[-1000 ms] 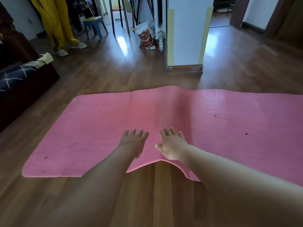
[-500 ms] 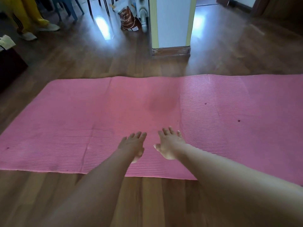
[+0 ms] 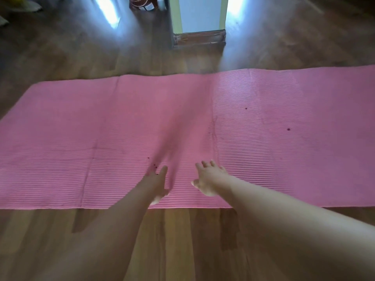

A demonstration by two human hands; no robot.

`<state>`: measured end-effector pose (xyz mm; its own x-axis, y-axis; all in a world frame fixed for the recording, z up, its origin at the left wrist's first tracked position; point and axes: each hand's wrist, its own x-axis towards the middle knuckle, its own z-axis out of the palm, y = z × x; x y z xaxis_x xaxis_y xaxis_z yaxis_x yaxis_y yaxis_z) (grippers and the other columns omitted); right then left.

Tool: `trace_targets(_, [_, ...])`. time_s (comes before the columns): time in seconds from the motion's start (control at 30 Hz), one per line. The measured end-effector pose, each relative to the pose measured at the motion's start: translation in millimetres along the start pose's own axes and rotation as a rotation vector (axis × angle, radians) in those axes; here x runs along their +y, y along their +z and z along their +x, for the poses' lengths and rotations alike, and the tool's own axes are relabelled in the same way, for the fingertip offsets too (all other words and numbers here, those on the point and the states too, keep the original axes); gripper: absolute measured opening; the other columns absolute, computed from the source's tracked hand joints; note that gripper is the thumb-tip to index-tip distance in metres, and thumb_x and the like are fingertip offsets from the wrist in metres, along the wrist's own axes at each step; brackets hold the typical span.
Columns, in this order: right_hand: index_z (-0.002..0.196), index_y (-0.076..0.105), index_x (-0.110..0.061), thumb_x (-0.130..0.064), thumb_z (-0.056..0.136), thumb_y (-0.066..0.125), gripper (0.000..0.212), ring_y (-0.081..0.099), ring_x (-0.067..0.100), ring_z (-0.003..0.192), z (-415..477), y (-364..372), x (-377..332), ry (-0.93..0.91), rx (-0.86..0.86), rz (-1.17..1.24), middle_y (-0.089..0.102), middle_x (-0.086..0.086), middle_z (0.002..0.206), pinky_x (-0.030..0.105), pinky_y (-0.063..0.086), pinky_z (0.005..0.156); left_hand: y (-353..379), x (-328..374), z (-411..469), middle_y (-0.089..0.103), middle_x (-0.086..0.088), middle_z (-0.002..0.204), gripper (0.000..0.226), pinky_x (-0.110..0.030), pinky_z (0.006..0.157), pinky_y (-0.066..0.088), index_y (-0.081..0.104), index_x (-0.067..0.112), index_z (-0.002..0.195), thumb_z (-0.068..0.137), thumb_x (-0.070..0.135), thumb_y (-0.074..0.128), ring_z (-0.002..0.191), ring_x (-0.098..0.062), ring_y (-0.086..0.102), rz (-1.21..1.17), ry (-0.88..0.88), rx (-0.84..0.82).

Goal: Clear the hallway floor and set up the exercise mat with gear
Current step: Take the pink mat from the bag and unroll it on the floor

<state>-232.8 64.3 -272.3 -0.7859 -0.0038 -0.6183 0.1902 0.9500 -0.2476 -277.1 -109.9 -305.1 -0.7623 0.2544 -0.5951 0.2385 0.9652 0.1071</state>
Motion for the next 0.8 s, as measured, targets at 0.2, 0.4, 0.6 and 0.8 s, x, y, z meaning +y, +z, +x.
trace_targets(0.2, [0.151, -0.001, -0.015, -0.029, 0.099, 0.04, 0.067, 0.009, 0.04, 0.143, -4.7, -2.4, 16.7, 0.072, -0.144, 0.067, -0.002, 0.013, 0.158, 0.053, 0.016, 0.115, 2.9, 6.2, -0.6, 0.041, -0.018, 0.144, 0.082, -0.04, 0.093, 0.048, 0.005, 0.028, 0.15, 0.089, 0.032, 0.06, 0.116, -0.035, 0.054, 0.065, 0.013, 0.058])
trace_targets(0.4, [0.151, -0.008, -0.018, -0.03, 0.101, 0.036, 0.067, 0.003, 0.04, 0.143, -8.2, -8.2, 47.6, 0.171, -0.179, 0.017, -0.01, 0.014, 0.158, 0.053, 0.013, 0.116, 14.3, 40.3, -4.9, 0.046, -0.019, 0.137, 0.099, -0.04, 0.094, 0.046, -0.002, 0.032, 0.15, 0.081, 0.038, 0.069, 0.116, -0.036, 0.054, 0.119, 0.067, 0.026])
trace_targets(0.6, [0.15, -0.011, -0.02, -0.028, 0.102, 0.03, 0.063, -0.002, 0.041, 0.143, -14.7, -9.1, 82.1, 0.246, -0.204, -0.06, -0.016, 0.014, 0.157, 0.057, 0.011, 0.113, 27.1, 88.5, -1.4, 0.047, -0.02, 0.131, 0.1, -0.041, 0.096, 0.041, 0.0, 0.024, 0.151, 0.08, 0.043, 0.069, 0.119, -0.037, 0.049, 0.139, 0.125, -0.024])
trace_targets(0.8, [0.151, -0.002, -0.019, -0.032, 0.099, 0.035, 0.065, 0.007, 0.039, 0.144, -10.6, -12.0, 104.0, 0.209, -0.161, -0.018, -0.007, 0.013, 0.158, 0.05, 0.016, 0.113, 26.1, 98.9, 5.6, 0.043, -0.018, 0.134, 0.097, -0.042, 0.098, 0.041, -0.001, 0.027, 0.151, 0.083, 0.042, 0.067, 0.12, -0.035, 0.047, 0.141, 0.105, -0.02])
